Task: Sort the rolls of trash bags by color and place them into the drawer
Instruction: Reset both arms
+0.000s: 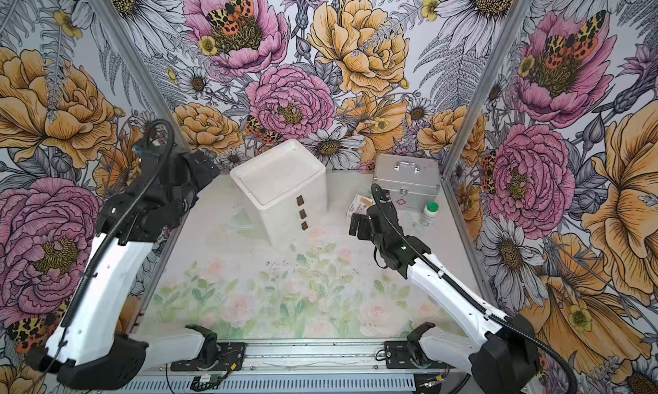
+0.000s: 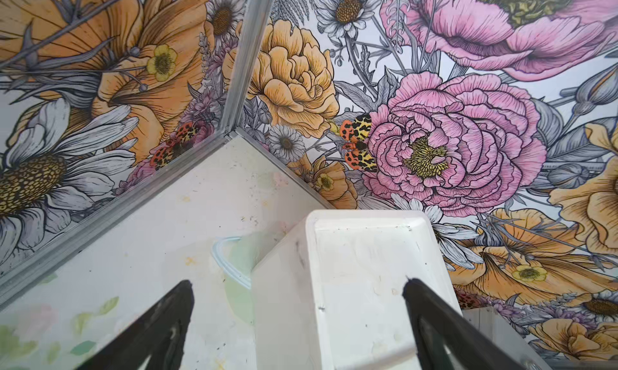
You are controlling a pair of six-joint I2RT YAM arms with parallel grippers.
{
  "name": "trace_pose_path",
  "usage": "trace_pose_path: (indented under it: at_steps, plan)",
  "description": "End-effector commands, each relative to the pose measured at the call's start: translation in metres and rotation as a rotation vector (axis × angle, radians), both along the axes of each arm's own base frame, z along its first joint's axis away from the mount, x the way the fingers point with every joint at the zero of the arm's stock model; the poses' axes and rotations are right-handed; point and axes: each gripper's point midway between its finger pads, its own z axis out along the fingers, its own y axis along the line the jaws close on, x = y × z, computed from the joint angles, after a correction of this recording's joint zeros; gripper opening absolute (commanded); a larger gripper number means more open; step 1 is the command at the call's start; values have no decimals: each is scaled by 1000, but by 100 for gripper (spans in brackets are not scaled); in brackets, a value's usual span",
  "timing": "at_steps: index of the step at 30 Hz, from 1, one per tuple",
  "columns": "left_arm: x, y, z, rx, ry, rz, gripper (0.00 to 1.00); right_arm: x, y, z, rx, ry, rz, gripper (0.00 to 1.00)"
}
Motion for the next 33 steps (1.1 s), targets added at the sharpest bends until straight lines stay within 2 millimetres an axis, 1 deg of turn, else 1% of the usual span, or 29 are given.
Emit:
trace_pose_path:
  at_steps: [1, 3, 5, 7, 9, 12, 14, 15, 16, 18, 20, 23, 24, 25, 26, 29, 33]
  plan:
    - [-18, 20, 29, 3, -273, 47, 99, -11, -49, -2, -241, -13, -127, 100]
    - [-38, 34, 28, -3, -378, 77, 99, -15, -67, 3, -309, -39, -192, 99]
    - [-51, 42, 22, 24, -447, 78, 99, -19, -84, 9, -376, -63, -257, 100]
    - [-54, 39, 18, 129, -474, 23, 99, -23, -95, 13, -432, -75, -287, 100]
    - [-53, 34, 5, 235, -437, -30, 99, -26, -101, 16, -471, -79, -284, 99]
    - [-41, 22, -29, 367, -334, -134, 99, -29, -108, 15, -478, -80, -296, 99]
    - [-33, 3, -67, 425, -253, -272, 99, -31, -112, 12, -477, -73, -302, 100]
    - [-31, 1, -80, 435, -237, -291, 99, -32, -114, 10, -476, -69, -305, 100]
    - [-31, 2, -91, 423, -239, -281, 99, -33, -115, 6, -481, -62, -300, 99]
    - [-32, 5, -106, 423, -273, -255, 99, -33, -114, 0, -504, -47, -255, 100]
    - [-33, 3, -120, 450, -334, -258, 99, -34, -109, -6, -532, -33, -190, 99]
    - [-35, -6, -144, 545, -457, -287, 99, -36, -117, -8, -514, -36, -227, 100]
    - [-37, -4, -151, 553, -486, -267, 99, -37, -118, -7, -498, -45, -236, 100]
    - [-37, 3, -160, 546, -496, -227, 98, -37, -119, -7, -479, -53, -240, 100]
    - [-35, 8, -171, 552, -465, -210, 99, -38, -119, -7, -460, -64, -239, 100]
    - [-24, 8, -201, 557, -354, -254, 99, -41, -122, -6, -411, -99, -252, 99]
    - [-18, 20, -225, 534, -313, -200, 99, -47, -127, -6, -378, -138, -261, 100]
